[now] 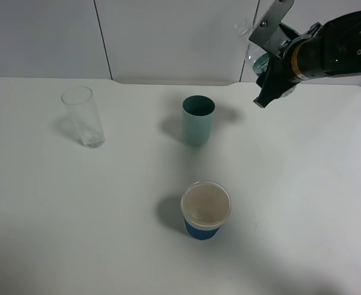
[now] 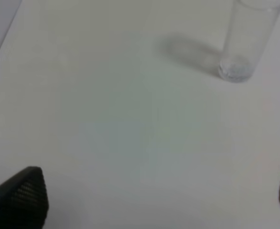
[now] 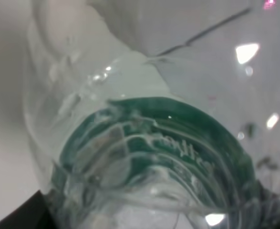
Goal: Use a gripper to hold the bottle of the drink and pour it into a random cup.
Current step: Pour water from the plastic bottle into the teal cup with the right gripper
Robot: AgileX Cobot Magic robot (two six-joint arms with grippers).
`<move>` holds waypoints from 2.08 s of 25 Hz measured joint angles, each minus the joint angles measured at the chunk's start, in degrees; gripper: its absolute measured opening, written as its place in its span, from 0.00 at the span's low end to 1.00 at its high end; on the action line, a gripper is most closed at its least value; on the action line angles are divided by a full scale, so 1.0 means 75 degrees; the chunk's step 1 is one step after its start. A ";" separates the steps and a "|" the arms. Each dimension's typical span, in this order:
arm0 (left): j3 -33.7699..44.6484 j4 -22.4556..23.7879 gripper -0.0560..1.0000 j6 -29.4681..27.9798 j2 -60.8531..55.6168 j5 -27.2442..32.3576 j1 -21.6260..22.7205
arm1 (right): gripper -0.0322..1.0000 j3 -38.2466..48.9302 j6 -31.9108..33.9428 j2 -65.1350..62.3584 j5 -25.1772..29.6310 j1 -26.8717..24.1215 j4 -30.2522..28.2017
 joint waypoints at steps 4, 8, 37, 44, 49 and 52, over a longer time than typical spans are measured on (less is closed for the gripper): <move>0.0000 0.0000 0.98 0.0000 0.0000 0.0000 0.0000 | 0.57 0.0000 0.0000 0.0015 0.0000 0.0026 -0.0461; 0.0000 0.0000 0.98 0.0000 0.0000 0.0000 0.0000 | 0.57 0.0000 0.0019 0.0015 0.0032 0.0040 -0.0979; 0.0000 0.0000 0.98 0.0000 0.0000 0.0000 0.0000 | 0.57 -0.0006 0.0742 0.1104 0.1314 0.0929 -0.2282; 0.0000 0.0000 0.98 0.0000 0.0000 0.0000 0.0000 | 0.57 -0.0006 0.0566 0.1105 0.2099 0.1161 -0.2275; 0.0000 0.0000 0.98 0.0000 0.0000 0.0000 0.0000 | 0.57 -0.0006 0.0229 0.1111 0.2179 0.1312 -0.2275; 0.0000 0.0000 0.98 0.0000 0.0000 0.0000 0.0000 | 0.57 -0.0006 -0.0101 0.1111 0.2235 0.1319 -0.2275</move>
